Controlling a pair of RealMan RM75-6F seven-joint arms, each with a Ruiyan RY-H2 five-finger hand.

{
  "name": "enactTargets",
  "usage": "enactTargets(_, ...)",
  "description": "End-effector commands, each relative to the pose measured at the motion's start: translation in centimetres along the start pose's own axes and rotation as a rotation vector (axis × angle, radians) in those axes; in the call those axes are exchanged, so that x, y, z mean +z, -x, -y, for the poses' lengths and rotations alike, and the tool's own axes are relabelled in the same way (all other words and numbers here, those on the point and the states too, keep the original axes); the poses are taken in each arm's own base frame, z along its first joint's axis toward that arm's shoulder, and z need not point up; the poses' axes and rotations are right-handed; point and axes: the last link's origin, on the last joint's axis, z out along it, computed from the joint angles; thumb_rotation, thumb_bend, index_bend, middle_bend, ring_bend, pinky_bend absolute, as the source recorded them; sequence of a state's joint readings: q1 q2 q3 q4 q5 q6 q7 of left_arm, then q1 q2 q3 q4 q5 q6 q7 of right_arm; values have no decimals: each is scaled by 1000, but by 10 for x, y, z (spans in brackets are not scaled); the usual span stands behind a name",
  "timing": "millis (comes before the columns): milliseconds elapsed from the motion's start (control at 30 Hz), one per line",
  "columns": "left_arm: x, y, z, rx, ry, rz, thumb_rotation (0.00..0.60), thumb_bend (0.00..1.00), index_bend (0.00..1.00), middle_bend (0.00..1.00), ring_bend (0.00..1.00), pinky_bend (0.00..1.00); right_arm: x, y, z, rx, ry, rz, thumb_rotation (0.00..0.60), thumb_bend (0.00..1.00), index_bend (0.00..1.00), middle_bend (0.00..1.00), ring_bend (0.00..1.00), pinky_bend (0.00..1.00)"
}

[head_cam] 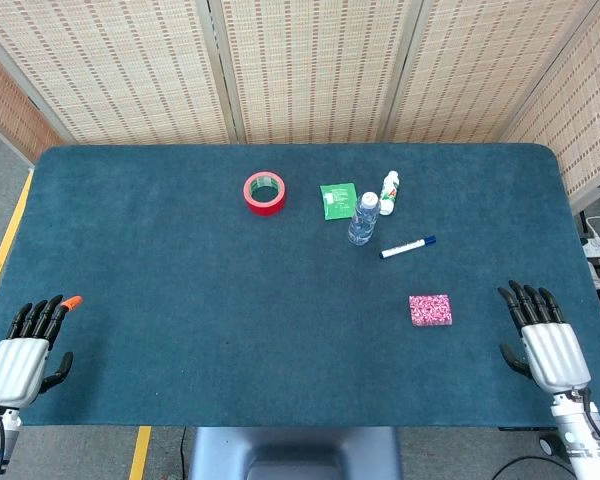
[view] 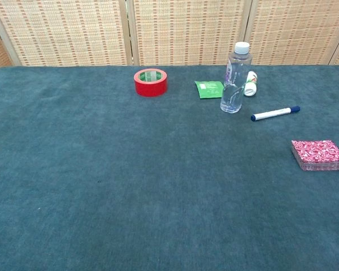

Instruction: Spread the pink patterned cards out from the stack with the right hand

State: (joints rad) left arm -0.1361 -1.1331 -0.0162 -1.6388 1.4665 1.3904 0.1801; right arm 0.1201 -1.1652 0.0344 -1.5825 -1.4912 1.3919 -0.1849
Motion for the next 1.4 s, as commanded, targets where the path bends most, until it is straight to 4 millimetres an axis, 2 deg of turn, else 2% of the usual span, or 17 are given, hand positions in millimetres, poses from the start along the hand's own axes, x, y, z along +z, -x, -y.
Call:
enactTargets(33,0,-1,-1,-2,3,8,600,447,0,0,0,32,3,3,3,-19,0,3,600,269,0,0,0,0)
enactTargets(167,2,-2,-3,-8,8,8,600,446,0,0,0,32,6,8,1,-32,0,8,600,269,0,0,0,0)
enactTargets(333,1,4,-5,-21,38,23,600,446,0,0,0,30,14,24,1,-77,14,30,600,269,0,0,0,0)
enactTargets(533,1,4,-2,-22,28,30,600,446,0,0,0,30,40,30,21,-84,-40,33,600,269,4,1,0,0)
enactTargets(667,0,4,-3,-22,29,30,600,445,0,0,0,30,59,31,39,-96,-92,59,600,269,62,27,0,0)
enactTargets(833,4,6,-3,-26,28,36,600,443,0,0,0,37,81,35,56,-108,-114,119,600,269,8,64,0,0)
enactTargets(933,5,5,-2,-27,23,38,600,443,0,0,0,39,91,41,62,-122,-116,147,600,269,33,92,0,0)
enactTargets(1100,4,4,-2,-29,28,37,600,441,0,0,0,37,94,55,67,-116,-101,199,600,269,116,103,0,0)
enactTargets(1400,3,4,0,-24,20,44,600,436,0,0,0,37,93,57,69,-132,-108,211,600,269,120,104,0,0)
